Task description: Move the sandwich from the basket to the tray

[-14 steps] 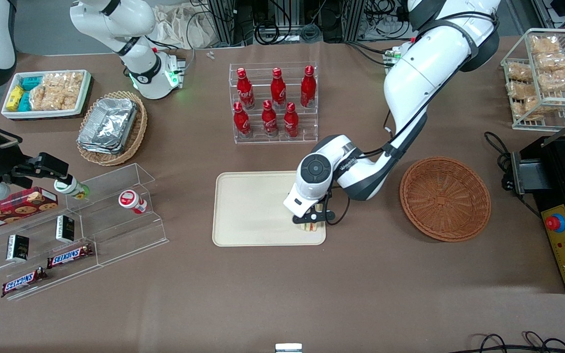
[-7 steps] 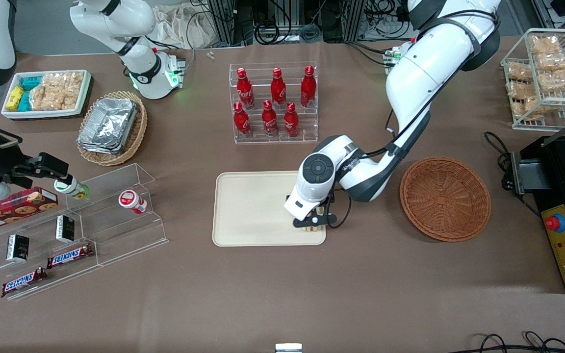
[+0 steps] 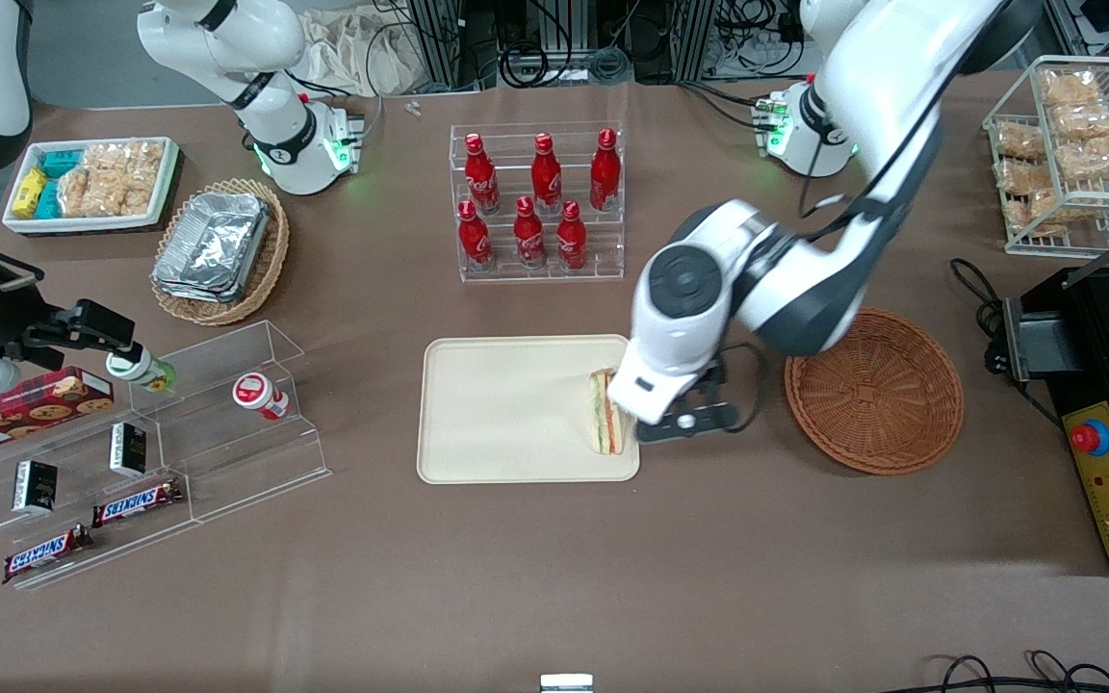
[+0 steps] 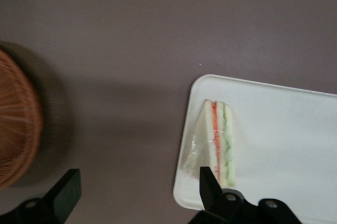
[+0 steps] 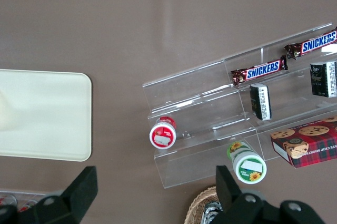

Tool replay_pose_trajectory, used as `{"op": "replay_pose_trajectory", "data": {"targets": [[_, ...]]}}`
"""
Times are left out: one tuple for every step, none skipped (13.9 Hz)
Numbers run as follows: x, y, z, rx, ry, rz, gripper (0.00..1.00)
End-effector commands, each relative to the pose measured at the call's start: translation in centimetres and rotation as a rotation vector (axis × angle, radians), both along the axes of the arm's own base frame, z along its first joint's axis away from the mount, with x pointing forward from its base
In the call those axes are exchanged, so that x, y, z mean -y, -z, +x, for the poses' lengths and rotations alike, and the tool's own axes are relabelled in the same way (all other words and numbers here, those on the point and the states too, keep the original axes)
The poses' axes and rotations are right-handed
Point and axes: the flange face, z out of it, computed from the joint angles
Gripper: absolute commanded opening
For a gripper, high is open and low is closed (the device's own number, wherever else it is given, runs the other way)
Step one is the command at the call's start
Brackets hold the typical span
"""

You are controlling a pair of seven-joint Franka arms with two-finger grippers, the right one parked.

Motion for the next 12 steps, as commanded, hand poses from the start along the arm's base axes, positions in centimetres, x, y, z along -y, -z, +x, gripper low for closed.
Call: {"op": "replay_pose_trajectory", "data": {"targets": [[-6.5,-6.4,-0.4,-0.04,0.036,-0.032,1.0],[-9.5,-8.3,0.0,-0.05,0.053,-0.045,1.0],[-12.1,-10.0,0.2,-0.057,0.063,-0.064,1.0],[-14.0,-11.4,0.0,-0.063,0.07,-0.077,1.0],[-15.7,-11.8,0.0,-0.078,0.07,-0.072,1.0],[-17.8,-12.0,0.2,-0.097,0.062,-0.064,1.0],[-21.3,-11.8,0.9,-0.116,0.048,-0.065,1.0],[-23.2,-11.5,1.2,-0.133,0.106,-0.058,1.0],[-27.3,-11.2,1.7,-0.151,0.111,-0.039,1.0],[-29.1,-11.5,1.5,-0.155,0.144,-0.04,1.0],[-31.6,-11.9,1.3,-0.153,0.156,-0.089,1.0],[-33.4,-12.4,0.7,-0.149,0.187,-0.115,1.0]]}}
